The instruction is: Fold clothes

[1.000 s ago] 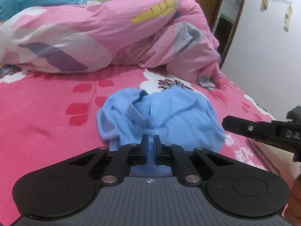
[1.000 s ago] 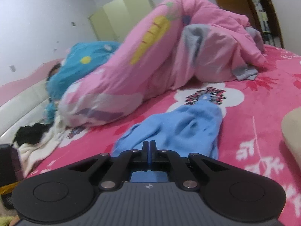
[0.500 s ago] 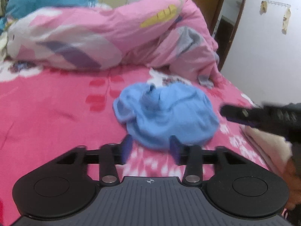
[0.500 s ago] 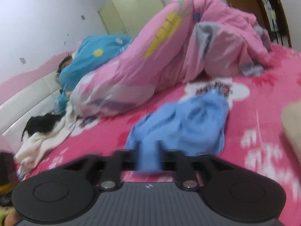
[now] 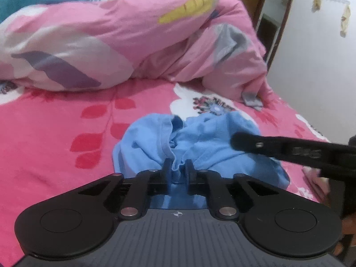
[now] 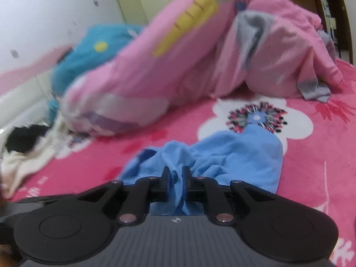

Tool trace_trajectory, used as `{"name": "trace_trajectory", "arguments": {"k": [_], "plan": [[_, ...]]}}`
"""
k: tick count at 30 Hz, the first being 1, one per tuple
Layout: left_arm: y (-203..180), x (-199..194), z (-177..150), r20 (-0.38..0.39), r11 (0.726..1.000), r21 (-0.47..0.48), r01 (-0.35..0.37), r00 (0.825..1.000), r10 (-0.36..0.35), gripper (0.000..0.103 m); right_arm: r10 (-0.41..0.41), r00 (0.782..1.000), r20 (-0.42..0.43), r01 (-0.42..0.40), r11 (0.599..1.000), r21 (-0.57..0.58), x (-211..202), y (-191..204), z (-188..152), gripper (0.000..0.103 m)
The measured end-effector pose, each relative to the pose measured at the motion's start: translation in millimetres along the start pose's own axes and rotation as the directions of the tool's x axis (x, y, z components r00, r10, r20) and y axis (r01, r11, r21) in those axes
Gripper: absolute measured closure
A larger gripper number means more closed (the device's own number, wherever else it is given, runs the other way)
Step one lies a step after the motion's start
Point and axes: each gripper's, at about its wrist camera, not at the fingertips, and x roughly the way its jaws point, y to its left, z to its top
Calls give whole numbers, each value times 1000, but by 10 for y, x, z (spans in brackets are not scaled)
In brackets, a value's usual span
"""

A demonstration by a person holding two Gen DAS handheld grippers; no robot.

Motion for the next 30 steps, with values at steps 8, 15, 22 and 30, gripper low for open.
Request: {"name": "trace_trajectory", "arguments": {"k": [8, 15, 22, 30], "plan": [[-79, -789, -230, 44, 998, 30, 63, 997, -65, 99, 100, 994, 45, -102, 994, 44, -804, 249, -270, 94], [-97, -1487, -574, 15, 992, 72, 104, 994, -105, 99, 166, 986, 2, -166, 983, 73, -1480, 553, -763, 94], [-22, -1626, -944, -139, 987, 95, 129, 984, -115, 91, 134, 969, -206, -111, 987, 117, -1609, 560, -1330, 92], [107, -1697, -799, -34, 991, 41, 129, 991, -128, 34, 80, 987, -141, -94, 991, -91, -1949, 721, -1032, 60]]}}
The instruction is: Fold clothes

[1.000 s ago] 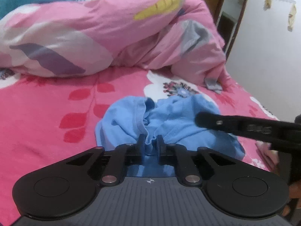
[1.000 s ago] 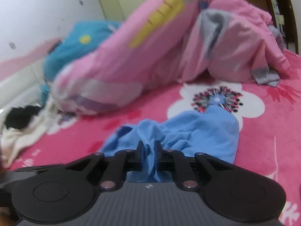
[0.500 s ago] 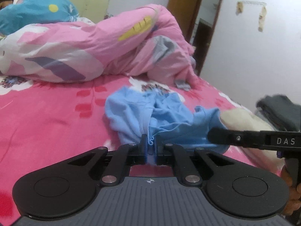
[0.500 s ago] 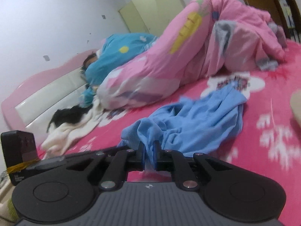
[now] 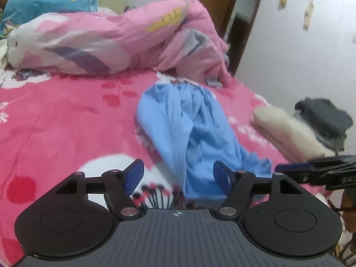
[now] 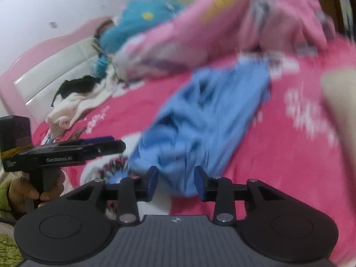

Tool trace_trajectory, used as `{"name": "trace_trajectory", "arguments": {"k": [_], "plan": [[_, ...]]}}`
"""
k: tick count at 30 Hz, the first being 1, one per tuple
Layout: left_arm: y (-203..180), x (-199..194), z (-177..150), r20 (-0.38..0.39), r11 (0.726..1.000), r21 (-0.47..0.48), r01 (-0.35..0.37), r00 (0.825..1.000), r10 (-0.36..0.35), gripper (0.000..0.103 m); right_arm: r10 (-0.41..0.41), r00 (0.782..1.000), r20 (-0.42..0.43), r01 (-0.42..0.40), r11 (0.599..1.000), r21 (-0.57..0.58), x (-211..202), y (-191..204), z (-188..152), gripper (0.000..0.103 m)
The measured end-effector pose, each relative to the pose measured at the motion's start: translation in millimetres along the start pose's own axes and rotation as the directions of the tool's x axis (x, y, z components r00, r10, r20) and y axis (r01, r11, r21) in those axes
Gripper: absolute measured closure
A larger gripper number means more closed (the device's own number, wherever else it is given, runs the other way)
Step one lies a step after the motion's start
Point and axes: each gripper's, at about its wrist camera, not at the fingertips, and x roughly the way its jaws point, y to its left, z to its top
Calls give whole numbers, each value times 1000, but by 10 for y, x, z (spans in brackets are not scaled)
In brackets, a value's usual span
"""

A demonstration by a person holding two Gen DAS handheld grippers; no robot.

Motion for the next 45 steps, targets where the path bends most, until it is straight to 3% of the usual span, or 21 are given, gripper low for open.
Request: {"name": "trace_trajectory", "arguments": {"k": [2, 6, 9, 11, 13, 14, 16, 17, 18, 19, 22, 26, 30, 33, 38, 41, 43, 45], "plan": [[7, 111, 50, -18, 1000, -2, 3, 1000, -3, 34, -2, 999, 38, 4, 998, -56, 64, 21, 124, 49], [45, 453, 141, -58, 1000, 4, -2, 998, 2, 34, -1, 996, 93, 16, 988, -153, 307, 22, 373, 48], [70, 656, 179, -78, 1000, 25, -4, 997, 6, 37, 6, 999, 37, 2, 978, -208, 729, -49, 477, 48], [107, 754, 201, -95, 1000, 27, -15, 995, 17, 48, -7, 1000, -14, 3, 969, -248, 1008, -99, 497, 48], [170, 819, 222, -111, 1000, -4, -13, 994, 12, 53, -26, 998, -53, 9, 954, -299, 1231, -150, 469, 48], [207, 839, 231, -117, 1000, -29, -8, 993, 4, 56, -30, 997, -68, 7, 950, -311, 1300, -191, 447, 50], [260, 872, 248, -119, 998, -60, -7, 993, 0, 63, -27, 994, -110, -8, 952, -306, 1409, -279, 416, 67], [286, 897, 259, -121, 997, -75, -10, 993, 1, 68, -23, 993, -119, -13, 956, -292, 1411, -309, 409, 81], [320, 915, 263, -124, 995, -101, -10, 992, -3, 70, -12, 993, -116, -20, 961, -275, 1372, -330, 404, 93], [356, 930, 265, -126, 992, -130, -8, 992, -8, 76, 0, 995, -103, -27, 964, -264, 1310, -341, 398, 96], [481, 946, 268, -128, 974, -227, 4, 991, -33, 83, 21, 999, -35, -29, 975, -221, 996, -380, 367, 96], [561, 863, 244, -113, 959, -283, -16, 993, -17, 91, 30, 999, 30, -26, 994, -108, 503, -489, 232, 97], [562, 798, 249, -104, 959, -281, -39, 995, 10, 96, 62, 996, 69, -65, 997, 49, 42, -609, -55, 97], [545, 723, 370, -56, 962, -268, -50, 998, 36, 99, 96, 990, 104, -110, 984, 139, -164, -643, -209, 97], [591, 516, 784, 75, 968, -237, -84, 992, 104, 99, 239, 952, 192, -269, 951, 151, -423, -489, -232, 97], [691, 437, 941, 103, 957, -250, -151, 978, 181, 99, 309, 938, 155, -324, 943, 82, -367, -288, -222, 97], [792, 416, 914, 71, 946, -277, -170, 978, 196, 97, 312, 946, 85, -316, 948, 38, -232, -184, -261, 97], [871, 386, 805, 26, 933, -299, -202, 975, 219, 88, 295, 955, 4, -295, 955, -14, -86, -83, -320, 96]]}}
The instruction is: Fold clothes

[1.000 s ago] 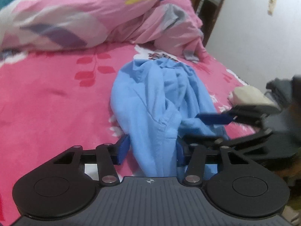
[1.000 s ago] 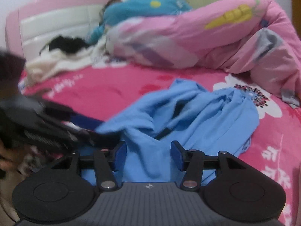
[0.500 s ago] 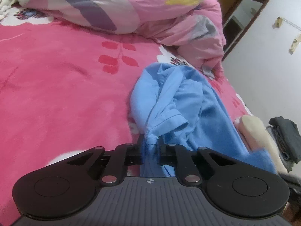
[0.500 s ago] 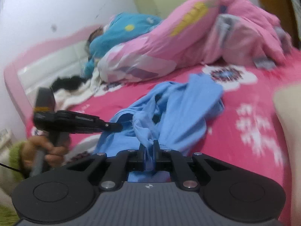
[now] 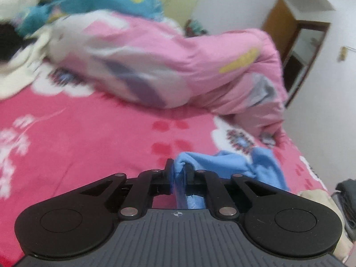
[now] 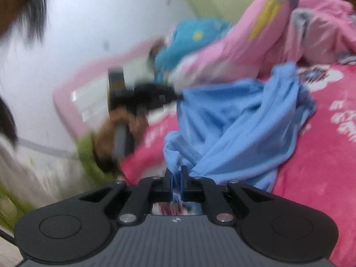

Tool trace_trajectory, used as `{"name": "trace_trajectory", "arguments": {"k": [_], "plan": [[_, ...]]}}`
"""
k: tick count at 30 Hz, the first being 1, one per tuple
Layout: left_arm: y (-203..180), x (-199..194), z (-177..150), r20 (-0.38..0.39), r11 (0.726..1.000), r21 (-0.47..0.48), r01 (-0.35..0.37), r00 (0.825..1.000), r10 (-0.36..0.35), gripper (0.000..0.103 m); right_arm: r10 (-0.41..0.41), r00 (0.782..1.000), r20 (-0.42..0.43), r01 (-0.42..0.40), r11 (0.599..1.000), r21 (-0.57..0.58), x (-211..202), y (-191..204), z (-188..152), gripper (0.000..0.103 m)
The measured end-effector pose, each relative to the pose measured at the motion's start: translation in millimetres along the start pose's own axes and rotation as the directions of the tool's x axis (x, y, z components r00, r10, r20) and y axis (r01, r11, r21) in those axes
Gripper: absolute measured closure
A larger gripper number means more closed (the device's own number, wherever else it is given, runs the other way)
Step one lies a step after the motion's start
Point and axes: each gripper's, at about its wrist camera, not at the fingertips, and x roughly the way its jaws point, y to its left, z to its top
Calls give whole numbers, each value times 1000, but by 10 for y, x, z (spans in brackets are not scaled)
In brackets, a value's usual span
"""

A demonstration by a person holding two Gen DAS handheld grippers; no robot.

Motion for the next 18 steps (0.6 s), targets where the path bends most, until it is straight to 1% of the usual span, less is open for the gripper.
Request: {"name": "trace_trajectory", "arguments": {"k": [1, 2, 4, 6, 7, 9, 10, 11, 15, 16, 18], "plan": [[52, -22, -51, -18, 1000, -3, -14, 1000, 14, 77, -14, 999, -50, 12, 999, -31, 85, 18, -33, 95], [110, -64, -104, -28, 1000, -4, -25, 999, 25, 71, -28, 996, -87, 24, 998, -53, 140, 16, -54, 94], [194, -139, -189, -32, 999, 5, -47, 998, 47, 70, -65, 988, -141, 52, 995, -90, 209, 0, -91, 94], [270, -211, -269, -49, 998, 1, -58, 997, 58, 68, -89, 985, -151, 75, 993, -96, 187, -46, -72, 94], [293, -240, -306, -60, 998, -5, -57, 997, 57, 64, -95, 985, -144, 83, 993, -88, 150, -74, -48, 94], [295, -321, -387, -78, 999, -6, -31, 996, 31, 58, -100, 987, -123, 92, 994, -64, 61, -114, 1, 94], [265, -352, -422, -88, 1000, -2, -12, 996, 12, 50, -98, 989, -111, 92, 994, -56, 23, -112, 18, 94], [225, -384, -478, -102, 1000, 13, 15, 995, -14, 46, -109, 989, -96, 104, 993, -54, -15, -121, 32, 94], [50, -491, -700, -142, 990, 68, 121, 984, -111, 46, -190, 982, -27, 188, 981, -53, -185, -197, 65, 94], [11, -500, -746, -157, 986, 74, 151, 978, -139, 45, -211, 977, -11, 211, 977, -32, -245, -232, 52, 94], [-71, -497, -821, -177, 978, 93, 188, 969, -170, 45, -249, 967, 50, 248, 968, 25, -416, -317, 58, 95]]}}
